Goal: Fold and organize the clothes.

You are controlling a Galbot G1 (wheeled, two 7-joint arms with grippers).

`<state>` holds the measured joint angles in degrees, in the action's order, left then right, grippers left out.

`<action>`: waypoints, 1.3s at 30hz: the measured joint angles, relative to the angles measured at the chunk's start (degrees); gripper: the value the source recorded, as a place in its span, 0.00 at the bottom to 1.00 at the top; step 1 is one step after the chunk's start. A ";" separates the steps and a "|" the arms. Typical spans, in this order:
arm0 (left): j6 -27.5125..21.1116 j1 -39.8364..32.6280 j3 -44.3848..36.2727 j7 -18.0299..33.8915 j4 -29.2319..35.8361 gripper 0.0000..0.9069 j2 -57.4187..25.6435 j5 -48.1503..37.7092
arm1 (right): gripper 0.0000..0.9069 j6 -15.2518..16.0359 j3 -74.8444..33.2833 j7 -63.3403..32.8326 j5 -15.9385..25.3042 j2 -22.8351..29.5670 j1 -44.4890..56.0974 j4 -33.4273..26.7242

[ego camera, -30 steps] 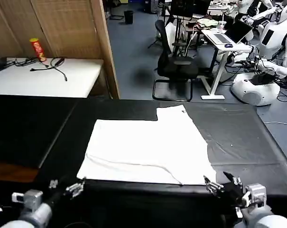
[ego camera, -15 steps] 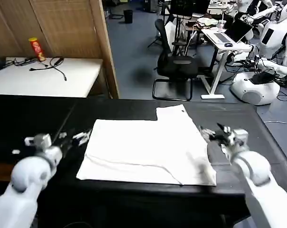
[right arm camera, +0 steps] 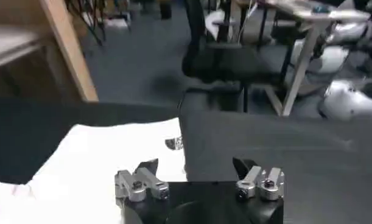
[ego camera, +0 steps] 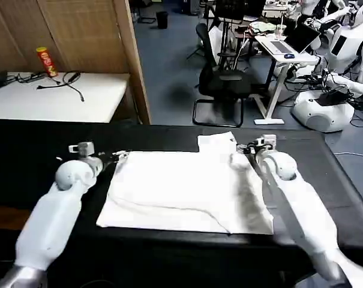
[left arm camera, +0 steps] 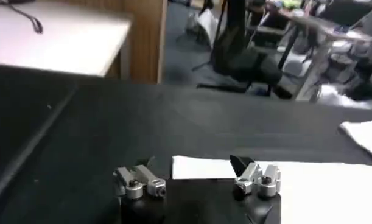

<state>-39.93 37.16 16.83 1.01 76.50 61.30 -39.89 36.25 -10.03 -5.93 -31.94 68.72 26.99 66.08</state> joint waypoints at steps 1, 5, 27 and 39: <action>0.08 -0.24 -0.08 -0.23 -0.60 0.97 0.25 0.25 | 0.97 0.00 0.14 0.10 0.07 0.11 -0.11 -0.41; 0.83 -0.67 -0.16 -1.42 -1.93 0.97 0.90 0.93 | 0.97 0.14 0.27 0.20 0.12 0.43 -0.18 -1.07; 3.96 -2.60 -0.51 -3.83 -5.64 0.00 2.94 4.11 | 0.04 0.16 0.16 1.49 0.18 1.00 -0.16 -2.57; 4.27 -2.47 0.67 -3.41 -4.48 0.00 3.61 5.45 | 0.00 -7.28 -1.67 6.36 1.89 -0.66 2.06 0.29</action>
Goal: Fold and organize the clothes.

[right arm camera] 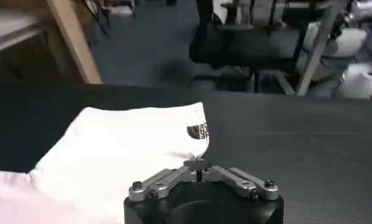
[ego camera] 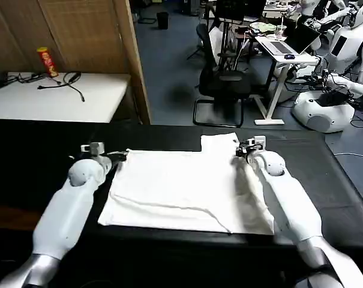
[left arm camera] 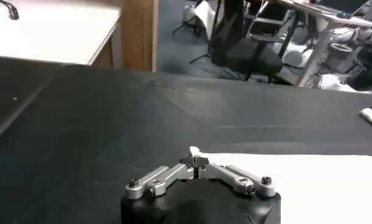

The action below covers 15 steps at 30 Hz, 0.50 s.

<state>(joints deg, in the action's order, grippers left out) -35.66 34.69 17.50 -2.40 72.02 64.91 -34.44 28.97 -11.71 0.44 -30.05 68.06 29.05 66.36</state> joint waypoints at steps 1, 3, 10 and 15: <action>0.00 0.14 0.24 0.03 0.38 0.00 -0.18 -0.13 | 0.00 -0.19 -0.23 0.13 -0.43 -0.38 0.33 0.71; -0.09 0.57 0.61 0.21 1.33 0.00 -0.61 -0.72 | 0.00 -0.25 -0.68 0.16 -1.33 -1.15 1.24 2.35; -0.64 3.75 1.69 0.85 7.40 0.00 -3.24 -3.46 | 0.00 0.51 -2.56 0.34 -3.20 -4.67 6.50 12.28; -1.44 8.52 3.39 1.87 14.51 0.00 -5.60 -5.12 | 0.00 2.28 -4.29 0.20 -3.37 -7.83 12.06 21.33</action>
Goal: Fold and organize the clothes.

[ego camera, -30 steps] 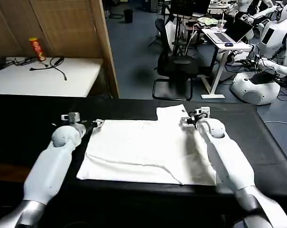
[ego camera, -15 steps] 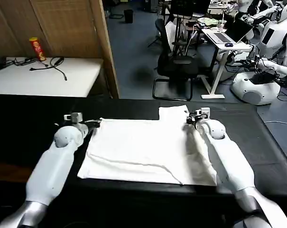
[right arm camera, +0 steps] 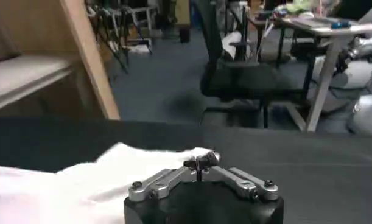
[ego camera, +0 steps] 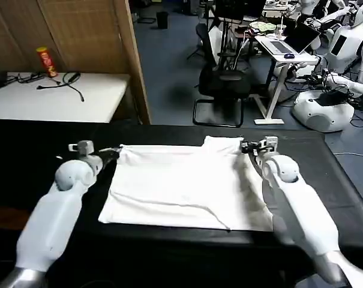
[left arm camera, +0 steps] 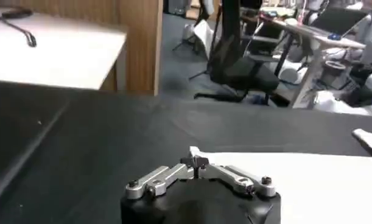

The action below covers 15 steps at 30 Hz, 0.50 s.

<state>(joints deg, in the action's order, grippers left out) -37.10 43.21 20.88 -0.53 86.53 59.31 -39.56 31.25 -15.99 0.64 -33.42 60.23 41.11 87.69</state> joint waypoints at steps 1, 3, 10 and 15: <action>-0.18 1.12 0.42 0.13 1.47 0.00 -0.42 -0.35 | 0.00 0.57 -0.39 -0.10 0.00 -0.74 1.26 1.90; -0.40 3.67 1.45 0.20 4.45 0.00 -1.22 -0.49 | 0.00 2.21 -1.07 -0.67 -0.05 -2.04 3.54 5.23; -0.89 12.15 5.05 0.18 12.40 0.00 -4.91 -1.70 | 0.00 6.37 -3.58 -1.70 -0.07 -6.28 11.41 15.35; -1.57 18.00 7.18 0.19 17.03 0.00 -7.88 -1.96 | 0.00 8.46 -5.62 -2.05 -0.02 -9.06 17.58 21.06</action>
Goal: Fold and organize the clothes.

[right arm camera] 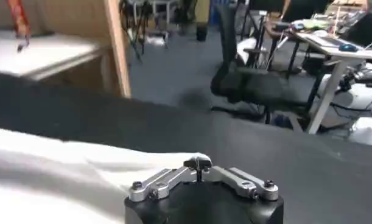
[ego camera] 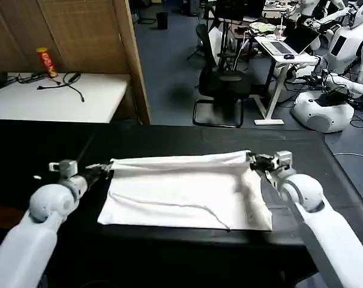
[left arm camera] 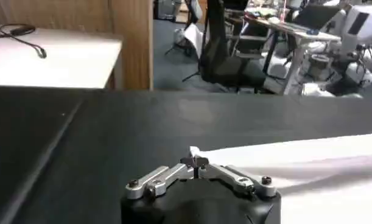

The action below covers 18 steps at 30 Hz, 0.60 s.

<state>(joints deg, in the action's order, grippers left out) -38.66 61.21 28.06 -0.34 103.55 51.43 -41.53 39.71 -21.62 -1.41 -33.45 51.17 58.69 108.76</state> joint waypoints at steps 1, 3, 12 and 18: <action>-0.02 1.31 0.37 -0.03 1.19 0.00 -0.64 0.10 | 0.00 0.30 -0.22 -0.13 0.00 -0.36 1.00 0.77; -0.10 3.39 0.86 -0.03 2.96 0.00 -1.41 0.68 | 0.00 1.36 -0.48 -0.36 0.01 -1.07 3.01 2.38; -0.62 11.05 2.76 -0.02 7.94 0.00 -2.76 2.99 | 0.00 2.49 -1.62 -0.32 0.09 -2.19 9.95 5.80; -2.08 15.24 4.05 0.25 9.88 0.97 -2.73 3.53 | 0.97 2.49 -3.01 -1.32 -0.58 -2.27 12.82 7.86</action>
<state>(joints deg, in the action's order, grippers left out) -40.74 76.44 32.12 -0.10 113.43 48.70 -38.00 42.20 -24.63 -2.73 -34.03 48.91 71.51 116.61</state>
